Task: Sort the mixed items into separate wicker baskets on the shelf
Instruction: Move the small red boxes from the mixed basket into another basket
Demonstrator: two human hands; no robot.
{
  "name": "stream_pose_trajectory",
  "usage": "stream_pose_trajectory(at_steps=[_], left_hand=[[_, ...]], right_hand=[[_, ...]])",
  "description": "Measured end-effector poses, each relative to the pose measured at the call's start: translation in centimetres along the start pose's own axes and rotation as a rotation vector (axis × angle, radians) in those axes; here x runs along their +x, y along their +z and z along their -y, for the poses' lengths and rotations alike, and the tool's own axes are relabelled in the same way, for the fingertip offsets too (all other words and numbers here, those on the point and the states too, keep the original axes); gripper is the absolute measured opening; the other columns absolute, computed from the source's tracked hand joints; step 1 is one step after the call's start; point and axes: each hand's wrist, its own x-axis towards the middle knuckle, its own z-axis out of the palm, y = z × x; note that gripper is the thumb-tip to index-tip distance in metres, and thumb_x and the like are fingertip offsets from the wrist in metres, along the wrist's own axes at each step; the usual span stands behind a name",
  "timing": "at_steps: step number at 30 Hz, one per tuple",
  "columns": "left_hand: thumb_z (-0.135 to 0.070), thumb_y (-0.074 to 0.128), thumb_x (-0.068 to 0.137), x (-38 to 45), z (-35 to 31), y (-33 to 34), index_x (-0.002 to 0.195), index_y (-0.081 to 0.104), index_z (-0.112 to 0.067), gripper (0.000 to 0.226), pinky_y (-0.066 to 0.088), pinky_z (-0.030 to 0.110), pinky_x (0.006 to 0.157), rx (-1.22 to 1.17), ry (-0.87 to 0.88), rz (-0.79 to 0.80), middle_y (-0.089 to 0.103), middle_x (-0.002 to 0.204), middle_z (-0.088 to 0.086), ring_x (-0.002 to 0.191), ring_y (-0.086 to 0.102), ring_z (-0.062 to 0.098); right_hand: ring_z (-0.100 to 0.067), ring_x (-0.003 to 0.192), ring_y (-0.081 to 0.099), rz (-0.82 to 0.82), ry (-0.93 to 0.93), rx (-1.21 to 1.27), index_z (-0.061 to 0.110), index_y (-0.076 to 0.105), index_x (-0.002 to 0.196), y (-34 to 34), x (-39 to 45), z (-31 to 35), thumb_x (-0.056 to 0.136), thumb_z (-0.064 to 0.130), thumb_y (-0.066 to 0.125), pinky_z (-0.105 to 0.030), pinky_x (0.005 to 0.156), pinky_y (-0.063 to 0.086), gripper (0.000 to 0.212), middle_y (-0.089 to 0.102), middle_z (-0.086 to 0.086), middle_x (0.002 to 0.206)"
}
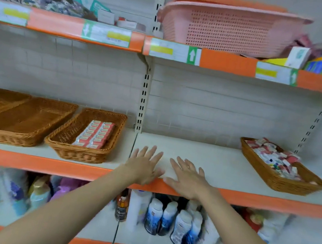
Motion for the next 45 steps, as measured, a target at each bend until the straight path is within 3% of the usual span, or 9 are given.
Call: stream_pose_trajectory(at_steps=[10, 17, 23, 31, 41, 45], left_hand=[[-0.058, 0.017, 0.099, 5.6, -8.7, -0.9, 0.153, -0.011, -0.021, 0.071, -0.004, 0.045, 0.12, 0.009, 0.145, 0.026, -0.017, 0.16, 0.004, 0.148, -0.012, 0.027], [-0.06, 0.015, 0.098, 11.9, -12.7, -1.2, 0.152, -0.014, -0.02, 0.073, -0.005, 0.046, 0.119, 0.017, 0.227, 0.041, -0.019, 0.159, 0.006, 0.147, -0.013, 0.029], [-0.057, 0.013, 0.099, 17.5, -15.4, -2.8, 0.152, -0.013, -0.018, 0.071, -0.004, 0.045, 0.12, 0.017, 0.312, 0.029, -0.016, 0.16, 0.006, 0.148, -0.012, 0.027], [-0.058, 0.014, 0.098, 22.3, -21.0, -3.2, 0.152, -0.011, -0.019, 0.072, -0.003, 0.044, 0.12, 0.016, 0.413, 0.04, -0.016, 0.16, 0.006, 0.148, -0.01, 0.027], [-0.059, 0.019, 0.098, 27.7, -28.9, -3.4, 0.154, -0.003, -0.016, 0.074, -0.001, 0.042, 0.12, -0.074, 0.416, -0.058, -0.005, 0.162, 0.008, 0.148, -0.005, 0.025], [-0.059, 0.019, 0.098, 30.2, -31.3, -3.8, 0.154, -0.003, -0.014, 0.075, 0.0, 0.043, 0.12, -0.066, 0.377, -0.099, -0.004, 0.161, 0.009, 0.148, -0.003, 0.028]], right_hand=[[-0.018, 0.148, -0.012, -0.069, 0.197, 0.026, 0.028, -0.013, 0.153, 0.2, -3.0, -9.5, 0.098, 0.06, 0.018, -0.053, 0.118, -0.003, 0.07, -0.015, 0.005, 0.161], [-0.02, 0.147, -0.018, -0.04, 0.298, -0.006, 0.031, -0.014, 0.152, -0.6, -1.3, -15.6, 0.097, 0.063, 0.015, -0.054, 0.117, -0.007, 0.07, -0.02, 0.004, 0.16], [-0.019, 0.147, -0.02, -0.128, 0.391, 0.002, 0.031, -0.01, 0.153, -2.3, 0.6, -20.5, 0.097, 0.063, 0.015, -0.055, 0.116, -0.009, 0.069, -0.019, 0.004, 0.16], [-0.023, 0.148, -0.013, -0.125, 0.512, -0.014, 0.028, -0.008, 0.154, -2.3, -0.2, -26.7, 0.097, 0.062, 0.013, -0.056, 0.117, -0.002, 0.069, -0.014, 0.001, 0.161], [-0.018, 0.148, -0.009, -0.17, 0.48, 0.02, 0.029, 0.0, 0.155, -3.6, -0.1, -36.5, 0.1, 0.056, 0.016, -0.053, 0.118, 0.0, 0.064, -0.008, 0.005, 0.162], [-0.02, 0.149, -0.008, -0.167, 0.439, -0.011, 0.029, -0.005, 0.154, -5.0, 0.3, -40.2, 0.1, 0.057, 0.015, -0.052, 0.117, 0.0, 0.064, -0.011, 0.004, 0.162]])
